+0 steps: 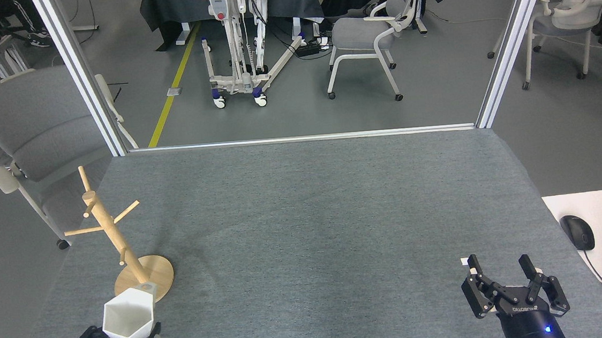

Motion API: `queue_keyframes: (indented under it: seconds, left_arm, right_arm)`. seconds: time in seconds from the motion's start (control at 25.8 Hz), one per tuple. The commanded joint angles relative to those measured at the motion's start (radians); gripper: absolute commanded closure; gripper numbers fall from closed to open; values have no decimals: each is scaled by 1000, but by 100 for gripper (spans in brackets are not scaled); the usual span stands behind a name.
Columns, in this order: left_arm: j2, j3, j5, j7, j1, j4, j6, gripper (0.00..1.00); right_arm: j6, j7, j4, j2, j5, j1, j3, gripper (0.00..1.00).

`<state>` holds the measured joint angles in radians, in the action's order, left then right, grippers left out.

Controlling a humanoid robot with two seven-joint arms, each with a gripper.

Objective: Hang cup on storage rack
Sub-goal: 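Carry the cup with the left gripper past the wooden stand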

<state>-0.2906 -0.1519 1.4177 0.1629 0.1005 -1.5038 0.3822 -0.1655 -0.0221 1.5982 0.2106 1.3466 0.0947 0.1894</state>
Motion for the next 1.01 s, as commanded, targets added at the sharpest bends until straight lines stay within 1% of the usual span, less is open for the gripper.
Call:
queue_keyframes:
  seconds: [0.0, 0.19, 0.35, 0.46, 0.58, 0.66, 0.77, 0.89, 0.97]
  left_arm:
    - [-7, -117, 3, 0, 11, 2, -3, 100]
    - [-7, -205, 38, 10, -27, 2, -16, 100]
    - [-7, -242, 161, 14, -87, 10, -69, 100]
    - [-7, -258, 170, 15, -114, 11, -86, 100]
    - [-7, -268, 181, 15, -136, 10, -101, 100]
    - [-9, -268, 199, 24, -150, 8, -109, 100]
    - [-7, -268, 251, 38, -179, 4, -121, 100]
    - [1, -268, 326, 47, -208, 4, -138, 100]
    - [2, -268, 343, 49, -216, 2, -140, 100]
  right_arm:
    - [0, -7, -1, 0, 0, -6, 1, 0]
    - [0, -9, -1, 9, -1, -6, -1, 0]
    - [0, -7, -3, 9, -1, -4, -5, 0]
    - [-2, -7, -3, 21, -3, -4, -8, 0]
    - [1, -5, -4, 9, 2, -6, -2, 0]
    - [0, -5, -3, 13, 0, -9, -2, 0]
    - [1, -5, -12, 26, -7, -32, -2, 0]
    - [1, -5, -12, 23, -6, -35, -2, 0]
    - [1, -5, -12, 27, -6, -36, -2, 0]
